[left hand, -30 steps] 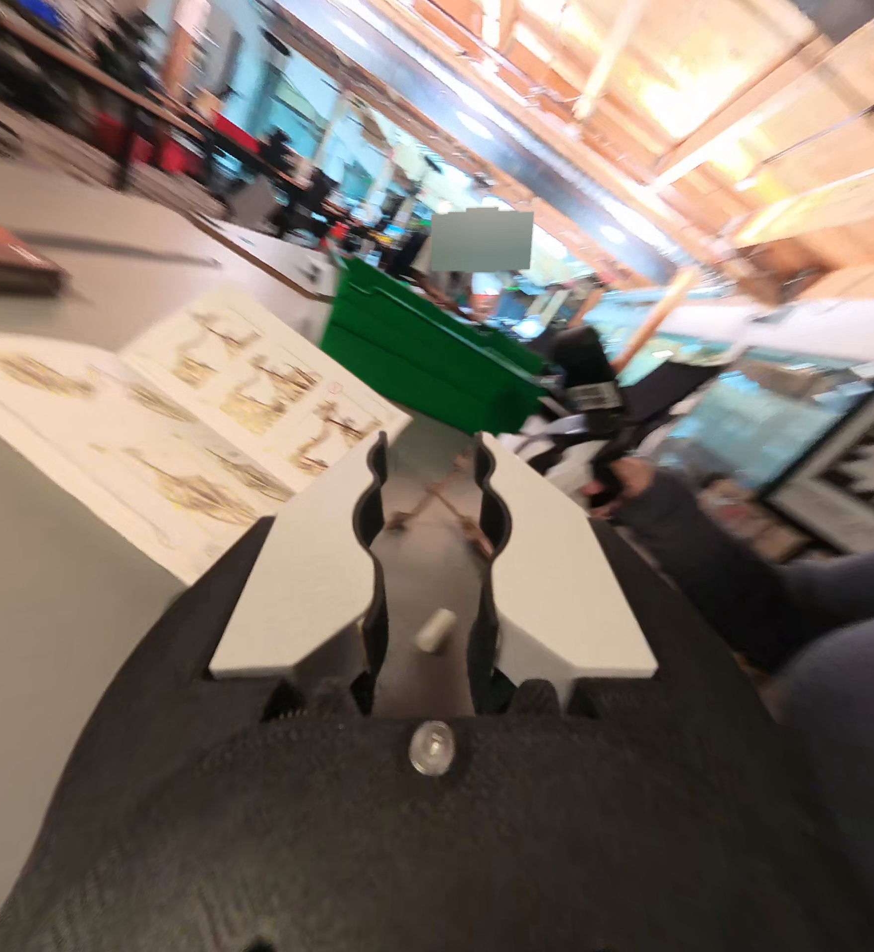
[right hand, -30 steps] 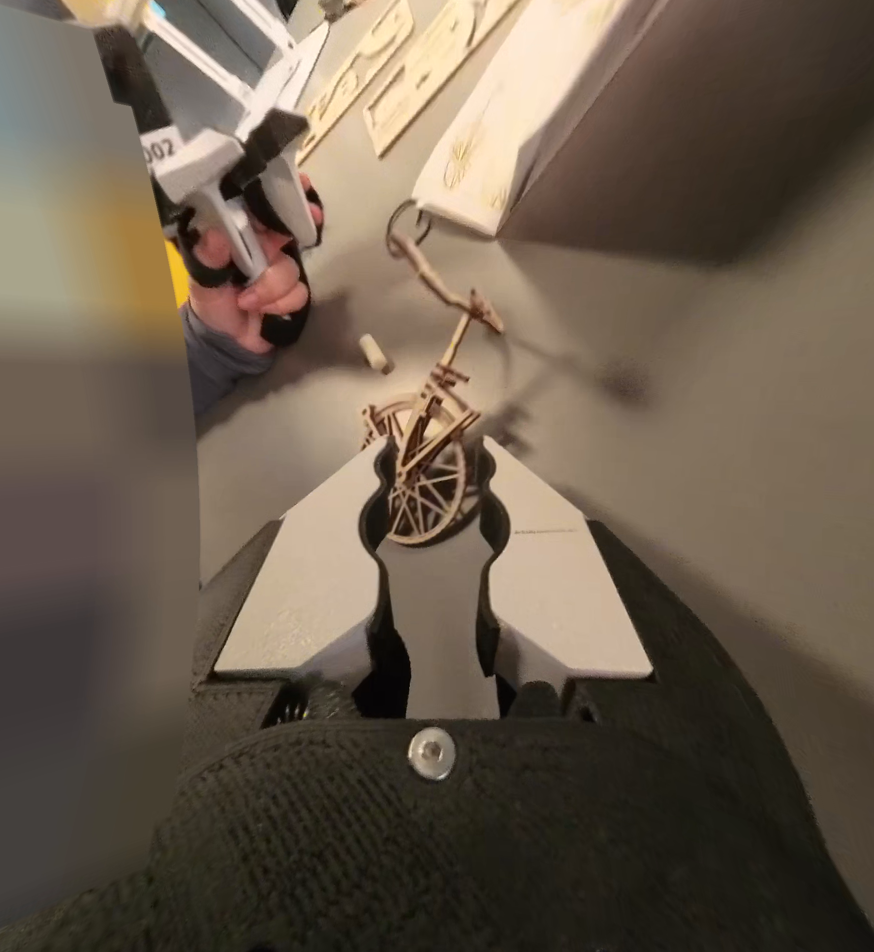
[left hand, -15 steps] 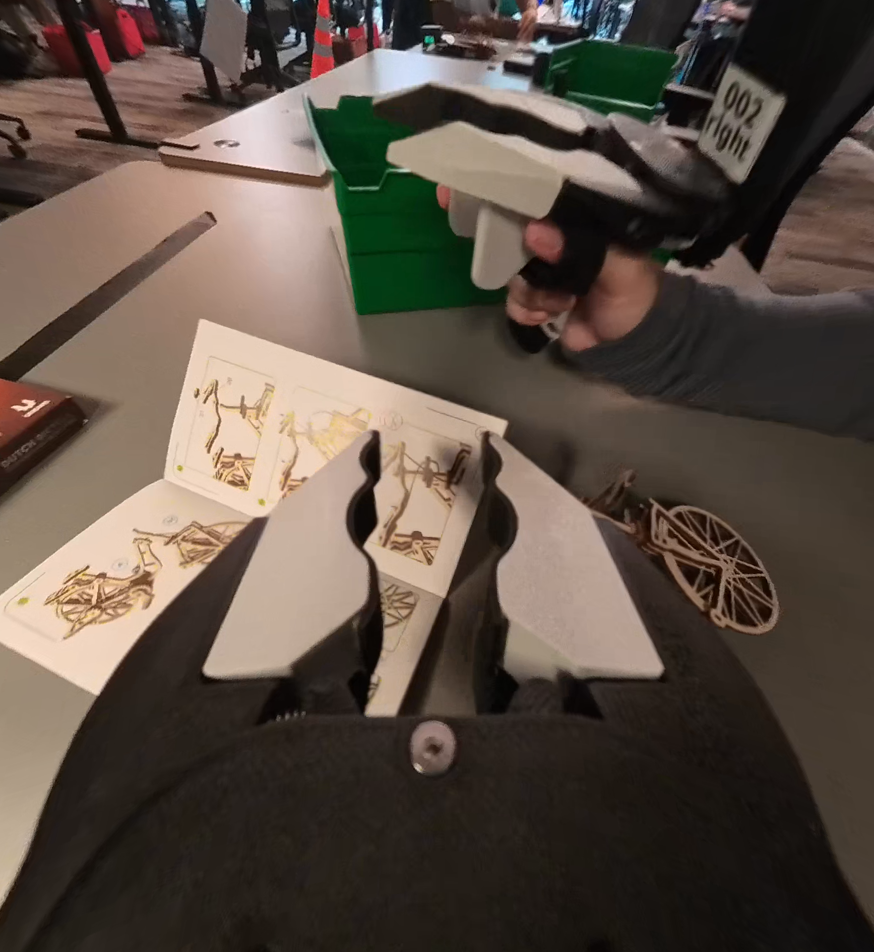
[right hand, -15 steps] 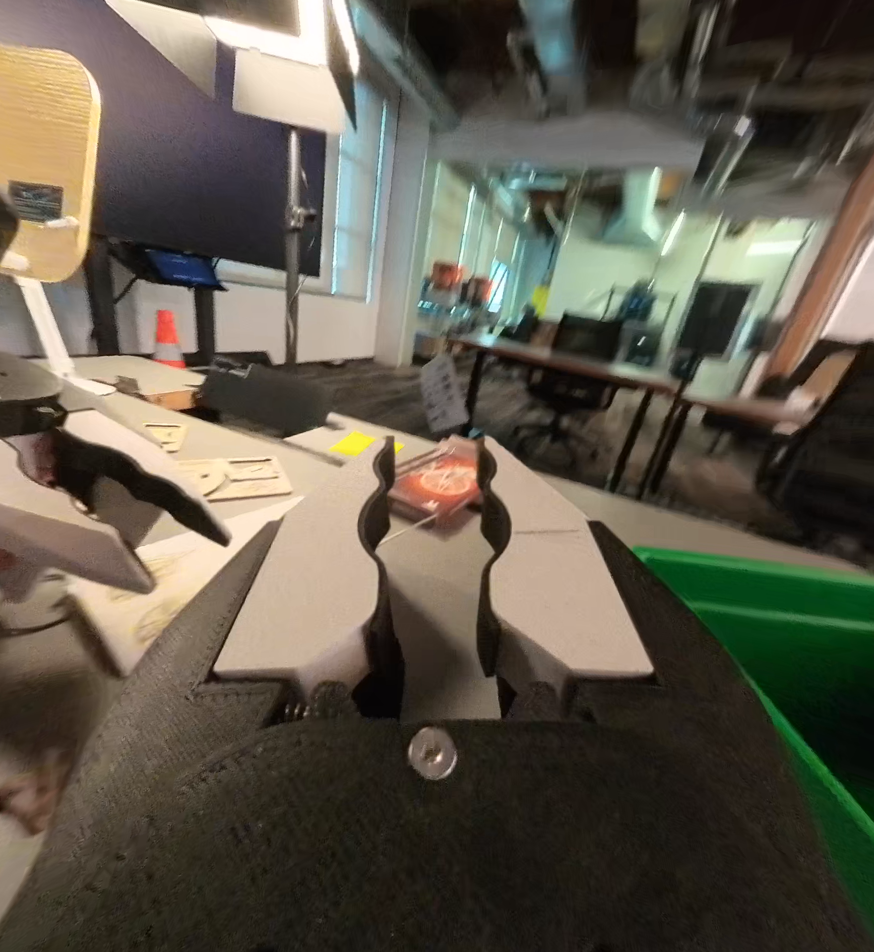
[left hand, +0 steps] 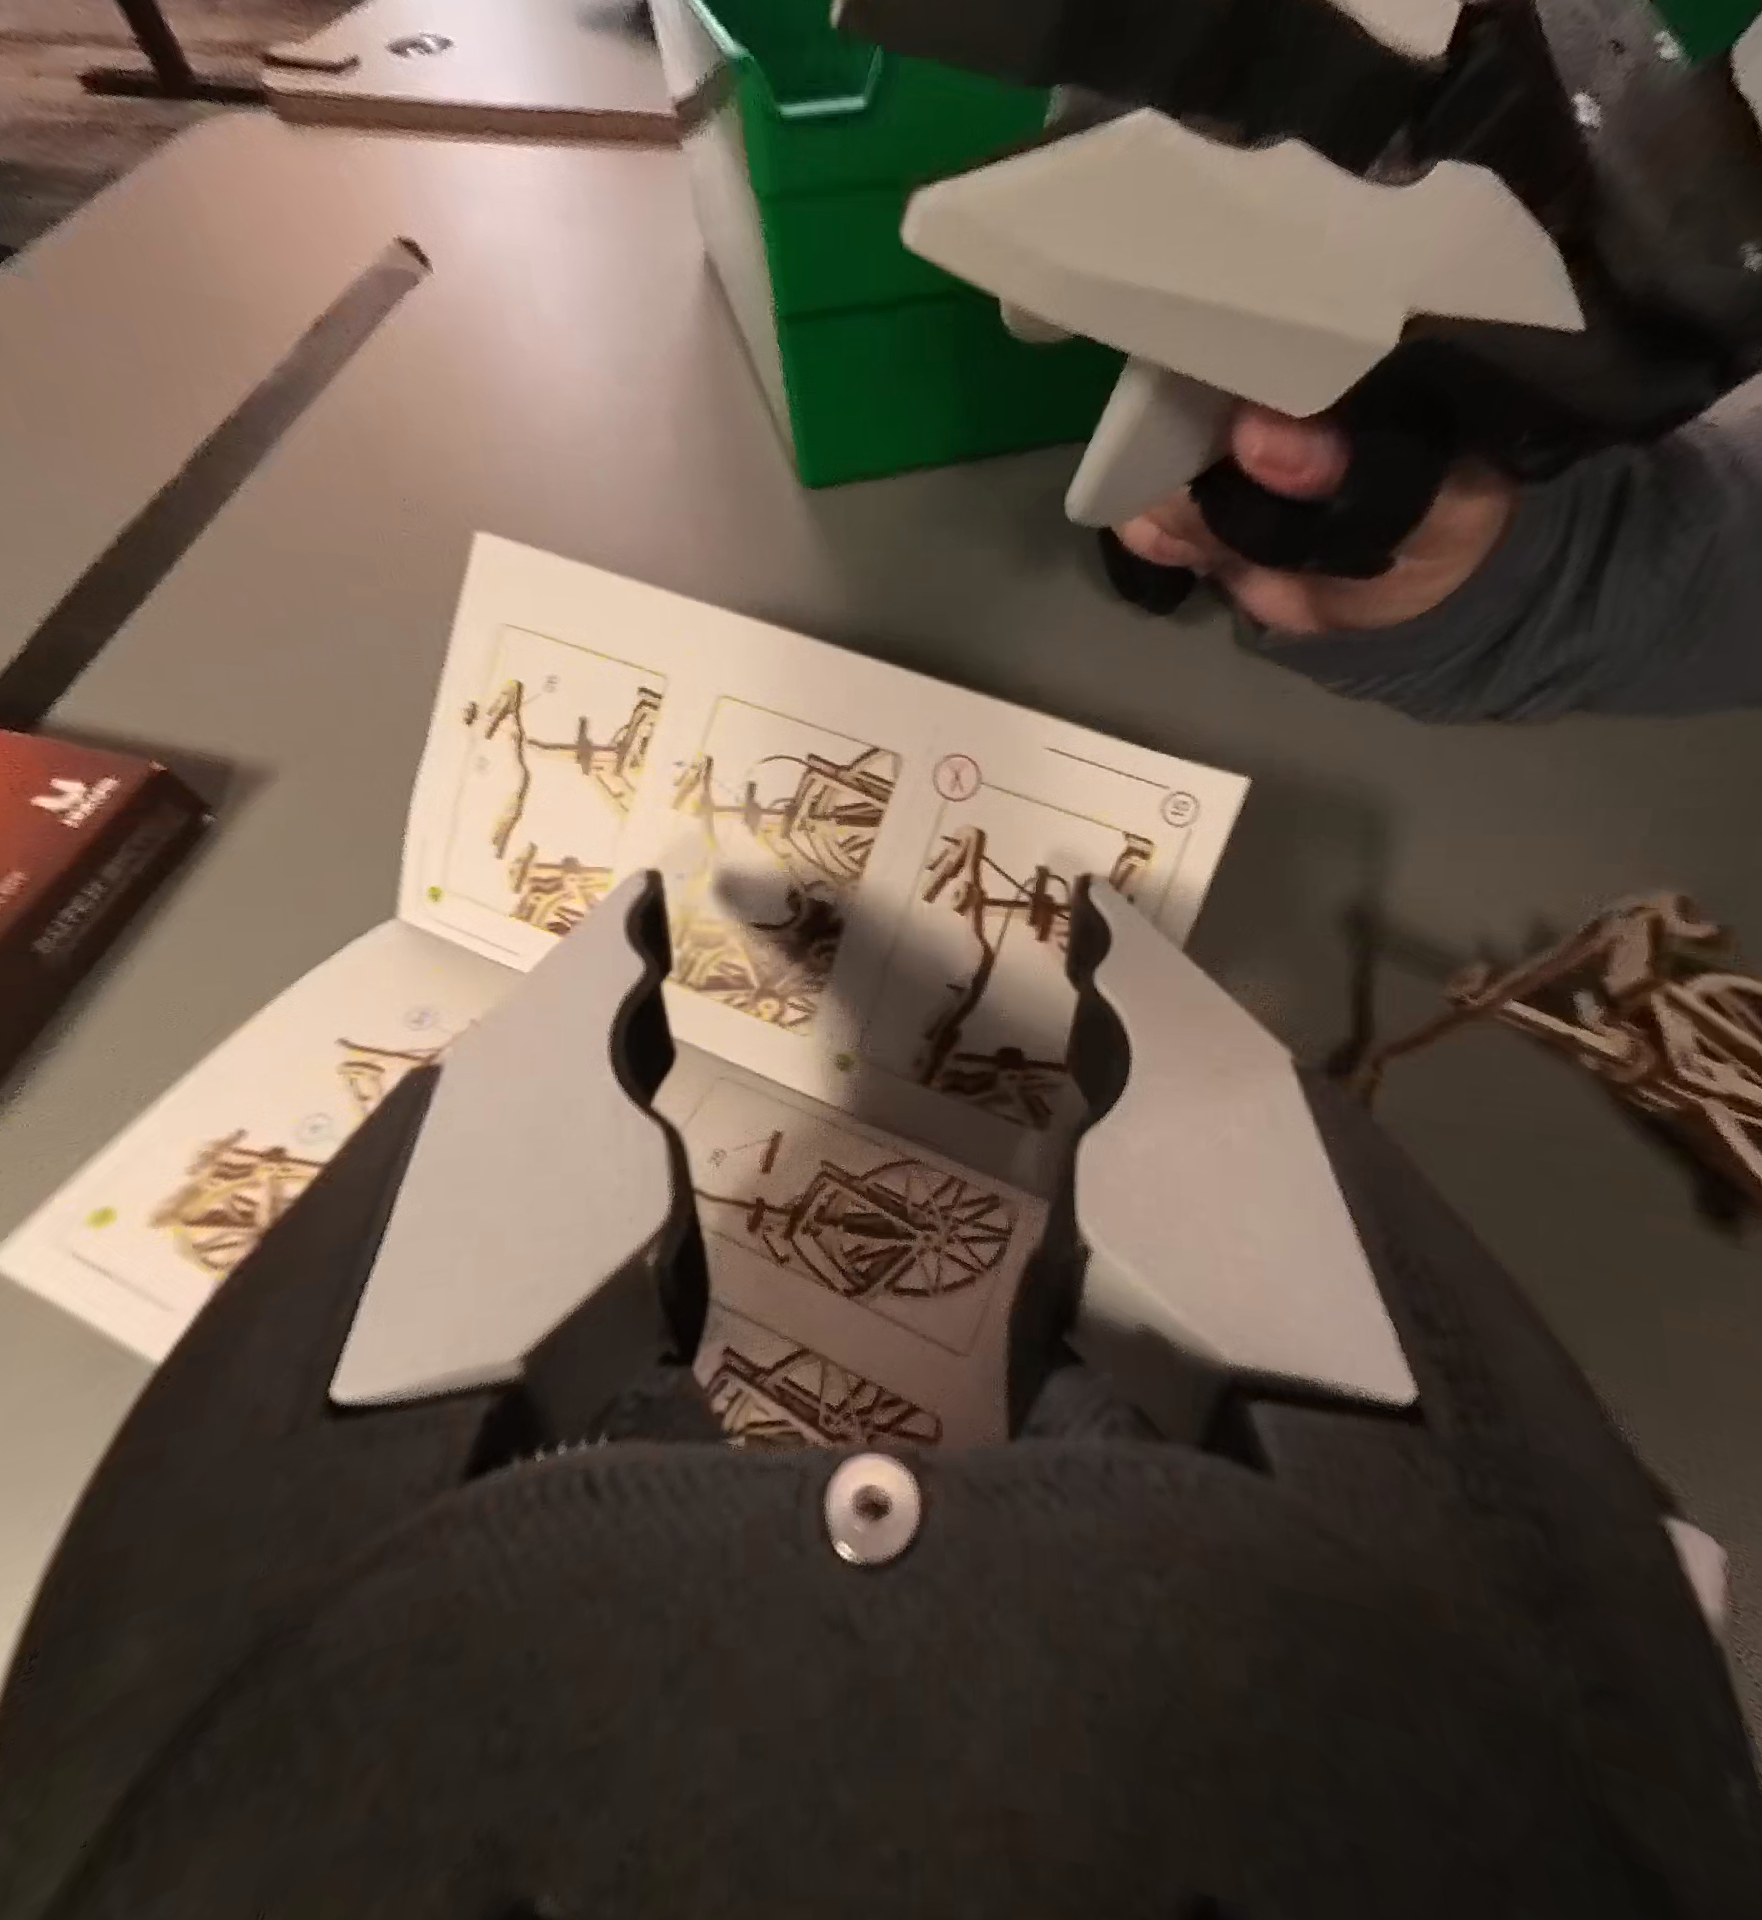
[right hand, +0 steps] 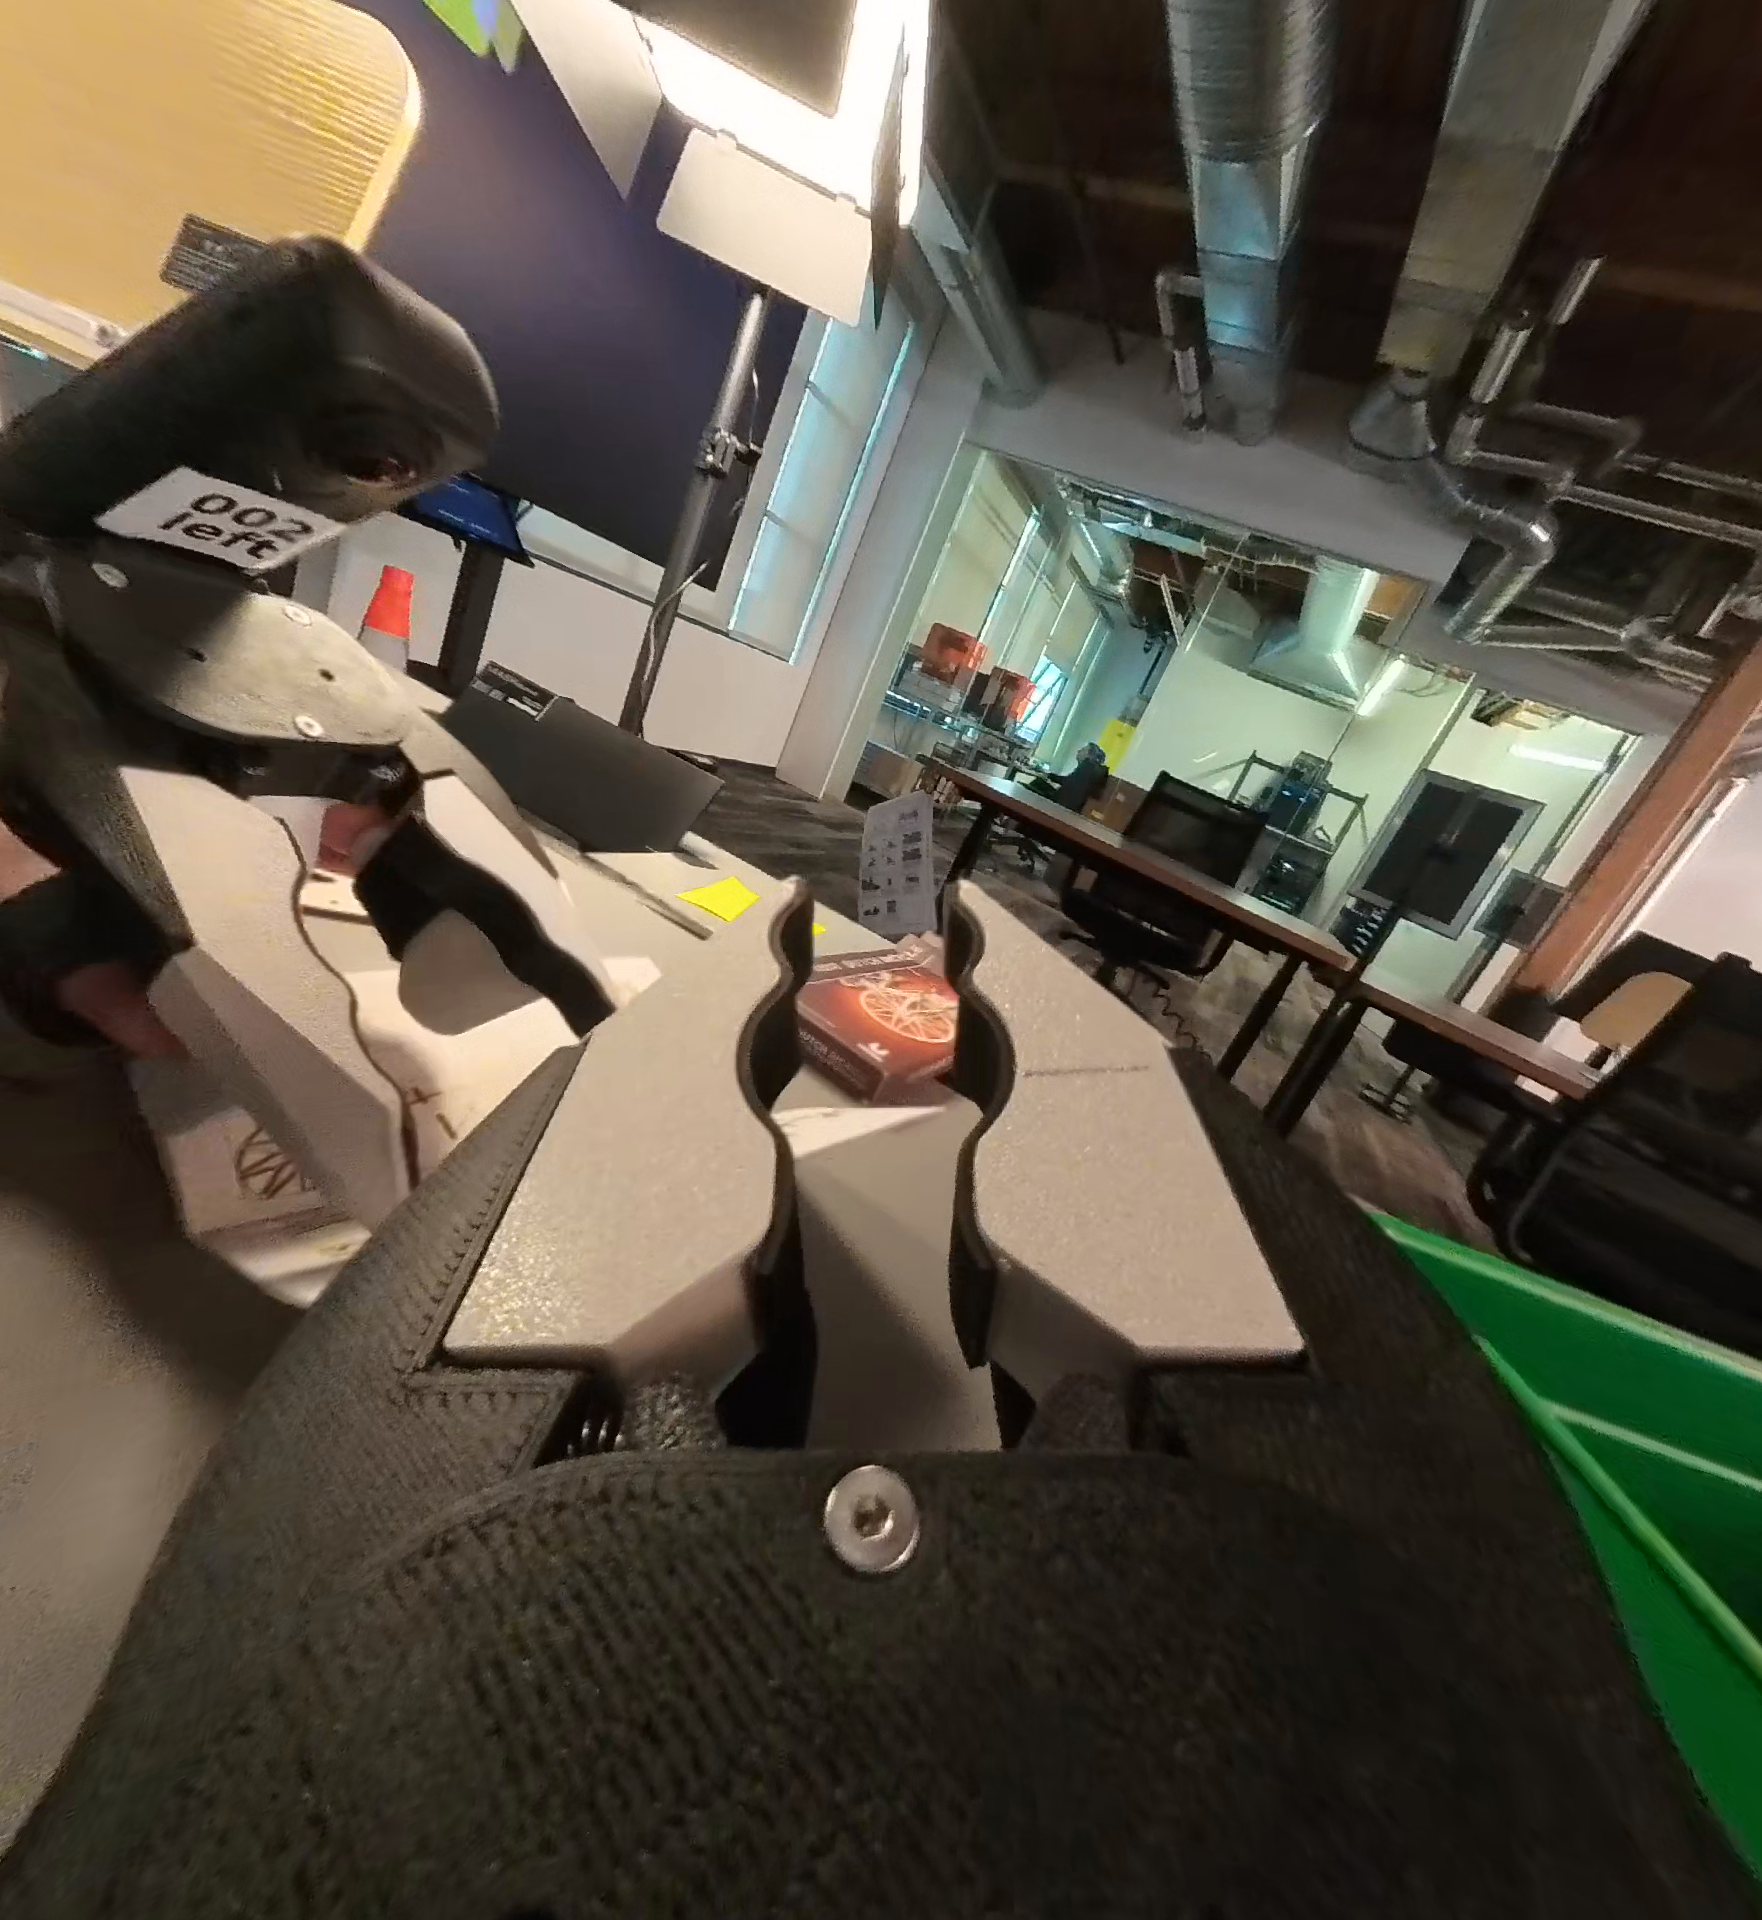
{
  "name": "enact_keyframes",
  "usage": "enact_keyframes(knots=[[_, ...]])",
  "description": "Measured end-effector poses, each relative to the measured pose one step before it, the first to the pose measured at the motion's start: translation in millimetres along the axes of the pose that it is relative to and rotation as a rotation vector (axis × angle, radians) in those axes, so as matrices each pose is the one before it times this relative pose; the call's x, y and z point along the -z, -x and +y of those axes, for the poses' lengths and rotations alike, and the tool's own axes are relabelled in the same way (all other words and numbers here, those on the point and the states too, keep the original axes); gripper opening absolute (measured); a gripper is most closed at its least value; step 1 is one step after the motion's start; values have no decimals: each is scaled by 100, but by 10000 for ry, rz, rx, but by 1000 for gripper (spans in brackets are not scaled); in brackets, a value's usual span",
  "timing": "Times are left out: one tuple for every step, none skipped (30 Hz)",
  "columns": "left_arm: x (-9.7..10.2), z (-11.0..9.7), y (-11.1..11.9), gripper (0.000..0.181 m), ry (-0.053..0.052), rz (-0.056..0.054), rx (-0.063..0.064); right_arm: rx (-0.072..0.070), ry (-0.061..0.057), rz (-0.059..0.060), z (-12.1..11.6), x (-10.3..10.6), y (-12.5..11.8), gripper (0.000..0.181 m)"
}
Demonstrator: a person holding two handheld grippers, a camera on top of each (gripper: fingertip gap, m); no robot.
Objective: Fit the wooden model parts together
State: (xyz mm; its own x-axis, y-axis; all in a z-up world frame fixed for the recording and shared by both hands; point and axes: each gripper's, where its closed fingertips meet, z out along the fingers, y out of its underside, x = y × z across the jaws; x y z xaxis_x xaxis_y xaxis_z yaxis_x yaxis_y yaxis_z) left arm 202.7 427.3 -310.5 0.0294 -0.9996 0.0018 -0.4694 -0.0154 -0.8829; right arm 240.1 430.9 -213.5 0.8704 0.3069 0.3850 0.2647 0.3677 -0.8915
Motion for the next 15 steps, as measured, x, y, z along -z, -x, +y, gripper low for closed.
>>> enact_keyframes(knots=[[-131,-131,348,75,-46,-185,-90,22,18,99,156,-171,-316,21],[-144,58,239,74,91,-152,-137,13,24,145,164,-158,-403,21],[-106,259,116,74,169,-58,-110,-24,36,152,178,-118,-426,20],[-225,264,-204,75,213,114,-53,-105,35,131,143,-54,-385,20],[-206,240,-233,77,202,93,-104,-164,20,115,66,44,-325,20],[-130,177,-191,81,125,30,-141,-154,-20,130,-21,136,-314,20],[-36,59,-242,84,50,35,-198,-121,-41,134,-88,167,-291,20],[8,41,-421,90,30,115,-258,-99,-18,98,-74,173,-209,20],[-12,51,-136,93,42,-60,-189,-81,0,51,-52,170,-108,19],[-64,66,-120,97,52,-33,-153,-47,4,9,-64,159,-5,20],[-82,99,-105,100,76,9,-104,19,4,-21,-58,135,91,19],[-110,99,-184,105,86,99,-69,79,24,-30,-39,106,131,19],[-72,111,-150,109,82,120,-14,102,27,-26,-18,82,147,19],[-68,86,-127,111,72,128,13,91,1,-22,-50,45,144,19],[-54,68,-60,113,60,64,4,91,-19,-11,-49,7,95,19]])
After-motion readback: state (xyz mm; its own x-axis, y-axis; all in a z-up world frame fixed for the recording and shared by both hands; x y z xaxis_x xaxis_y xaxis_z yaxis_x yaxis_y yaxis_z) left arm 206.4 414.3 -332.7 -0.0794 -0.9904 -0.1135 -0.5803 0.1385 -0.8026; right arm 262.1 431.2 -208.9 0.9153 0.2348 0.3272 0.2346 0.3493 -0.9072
